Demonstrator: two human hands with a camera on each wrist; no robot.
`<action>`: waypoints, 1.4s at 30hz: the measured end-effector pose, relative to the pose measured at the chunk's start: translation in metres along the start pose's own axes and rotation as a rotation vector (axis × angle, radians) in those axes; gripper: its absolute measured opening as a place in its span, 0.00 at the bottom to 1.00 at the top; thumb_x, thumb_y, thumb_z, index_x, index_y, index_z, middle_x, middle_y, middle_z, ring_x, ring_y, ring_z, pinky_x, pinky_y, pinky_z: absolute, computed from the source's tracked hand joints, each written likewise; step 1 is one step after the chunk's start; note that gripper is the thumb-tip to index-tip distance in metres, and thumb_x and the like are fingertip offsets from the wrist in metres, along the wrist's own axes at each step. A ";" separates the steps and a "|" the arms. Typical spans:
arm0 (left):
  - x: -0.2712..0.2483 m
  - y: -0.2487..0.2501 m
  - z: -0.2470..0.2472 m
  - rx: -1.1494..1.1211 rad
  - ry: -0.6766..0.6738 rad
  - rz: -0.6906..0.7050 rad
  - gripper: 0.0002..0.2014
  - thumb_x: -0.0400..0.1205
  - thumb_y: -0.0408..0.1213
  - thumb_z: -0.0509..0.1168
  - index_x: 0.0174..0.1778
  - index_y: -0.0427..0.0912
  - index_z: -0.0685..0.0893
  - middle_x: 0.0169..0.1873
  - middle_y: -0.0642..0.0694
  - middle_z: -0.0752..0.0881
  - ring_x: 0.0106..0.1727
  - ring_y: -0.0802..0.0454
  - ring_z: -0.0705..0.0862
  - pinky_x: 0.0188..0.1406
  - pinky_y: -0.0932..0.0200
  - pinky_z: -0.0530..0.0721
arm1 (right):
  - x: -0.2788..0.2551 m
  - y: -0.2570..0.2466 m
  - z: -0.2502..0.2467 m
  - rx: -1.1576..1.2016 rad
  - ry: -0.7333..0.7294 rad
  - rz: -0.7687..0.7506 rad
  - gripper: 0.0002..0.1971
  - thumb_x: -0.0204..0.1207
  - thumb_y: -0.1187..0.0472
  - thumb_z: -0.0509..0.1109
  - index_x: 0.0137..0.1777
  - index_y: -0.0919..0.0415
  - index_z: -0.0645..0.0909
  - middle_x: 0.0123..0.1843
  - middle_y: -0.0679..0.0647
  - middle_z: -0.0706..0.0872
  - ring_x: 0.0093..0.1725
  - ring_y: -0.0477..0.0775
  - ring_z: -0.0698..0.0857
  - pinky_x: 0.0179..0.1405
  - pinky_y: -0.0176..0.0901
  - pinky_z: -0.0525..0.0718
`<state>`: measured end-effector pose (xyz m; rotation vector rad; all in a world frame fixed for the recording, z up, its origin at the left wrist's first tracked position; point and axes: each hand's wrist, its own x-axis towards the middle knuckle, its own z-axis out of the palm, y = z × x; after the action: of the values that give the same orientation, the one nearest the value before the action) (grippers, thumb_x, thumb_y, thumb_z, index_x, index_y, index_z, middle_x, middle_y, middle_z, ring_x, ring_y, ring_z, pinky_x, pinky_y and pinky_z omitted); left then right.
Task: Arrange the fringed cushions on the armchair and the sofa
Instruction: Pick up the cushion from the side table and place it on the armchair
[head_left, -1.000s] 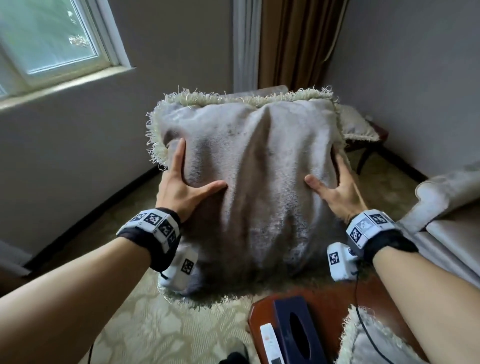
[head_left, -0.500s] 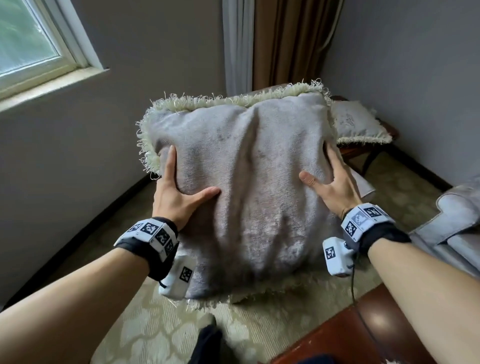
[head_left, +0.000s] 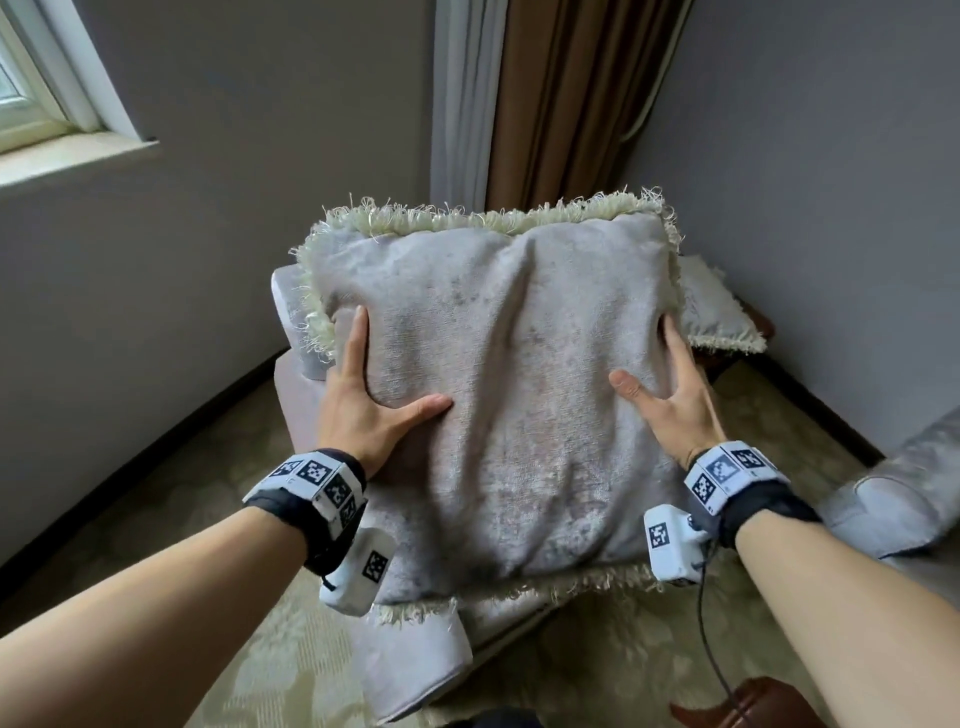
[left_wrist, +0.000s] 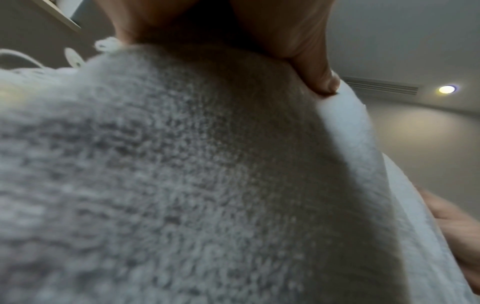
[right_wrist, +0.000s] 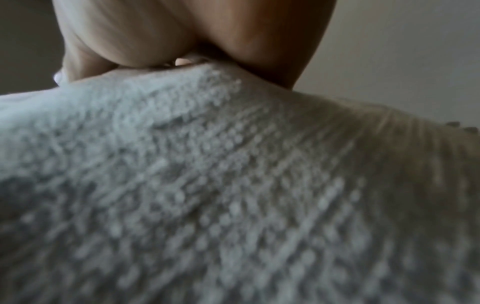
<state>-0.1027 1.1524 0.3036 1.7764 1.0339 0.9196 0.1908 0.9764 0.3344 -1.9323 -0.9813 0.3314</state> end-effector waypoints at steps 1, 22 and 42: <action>0.010 -0.004 0.008 -0.012 0.000 -0.010 0.65 0.55 0.65 0.81 0.85 0.67 0.50 0.78 0.60 0.60 0.74 0.68 0.58 0.76 0.67 0.54 | 0.014 0.006 0.001 -0.005 -0.006 0.000 0.54 0.67 0.35 0.78 0.88 0.46 0.53 0.88 0.46 0.56 0.85 0.43 0.56 0.83 0.42 0.55; 0.172 -0.164 0.259 0.082 0.321 -0.424 0.67 0.56 0.55 0.84 0.87 0.60 0.49 0.86 0.64 0.53 0.84 0.70 0.55 0.86 0.56 0.56 | 0.342 0.285 0.107 0.097 -0.521 0.002 0.63 0.56 0.31 0.80 0.87 0.40 0.47 0.82 0.35 0.53 0.84 0.35 0.52 0.76 0.22 0.51; 0.218 -0.335 0.313 0.191 0.270 -0.642 0.70 0.50 0.64 0.85 0.85 0.68 0.50 0.77 0.68 0.58 0.80 0.68 0.57 0.81 0.62 0.55 | 0.370 0.423 0.245 -0.108 -0.686 0.191 0.69 0.54 0.41 0.86 0.85 0.38 0.38 0.88 0.52 0.49 0.84 0.44 0.50 0.80 0.40 0.48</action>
<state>0.1659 1.3498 -0.0799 1.3362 1.7803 0.6708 0.5015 1.2896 -0.0913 -2.0521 -1.2583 1.1244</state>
